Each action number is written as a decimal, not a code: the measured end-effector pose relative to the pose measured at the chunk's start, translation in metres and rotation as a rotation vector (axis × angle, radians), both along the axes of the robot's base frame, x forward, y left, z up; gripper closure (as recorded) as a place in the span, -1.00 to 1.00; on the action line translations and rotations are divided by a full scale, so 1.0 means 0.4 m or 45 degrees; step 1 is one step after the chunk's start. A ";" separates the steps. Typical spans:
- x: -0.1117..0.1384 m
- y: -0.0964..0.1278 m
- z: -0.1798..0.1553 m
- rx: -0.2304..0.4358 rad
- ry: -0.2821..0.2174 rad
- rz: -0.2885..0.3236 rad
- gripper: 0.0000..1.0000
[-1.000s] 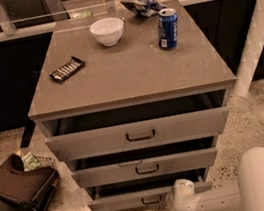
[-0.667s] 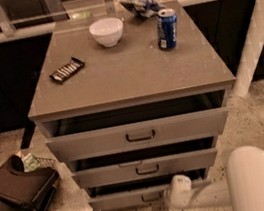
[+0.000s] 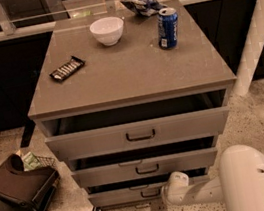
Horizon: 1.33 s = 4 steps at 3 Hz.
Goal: Close bottom drawer
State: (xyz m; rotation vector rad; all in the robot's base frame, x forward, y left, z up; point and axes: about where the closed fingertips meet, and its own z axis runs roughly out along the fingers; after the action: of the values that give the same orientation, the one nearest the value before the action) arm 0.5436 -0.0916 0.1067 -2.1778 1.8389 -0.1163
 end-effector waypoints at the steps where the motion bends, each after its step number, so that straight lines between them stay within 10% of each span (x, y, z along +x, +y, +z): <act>1: 0.029 0.004 0.001 0.005 -0.017 -0.009 0.65; 4: 0.019 0.006 -0.004 0.005 -0.013 -0.007 -0.73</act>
Offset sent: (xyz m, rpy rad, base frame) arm 0.0122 0.0016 0.0003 0.0039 -0.0135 -0.0070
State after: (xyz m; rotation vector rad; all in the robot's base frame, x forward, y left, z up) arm 0.5511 -0.0892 0.1049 -2.1653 1.8386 -0.1244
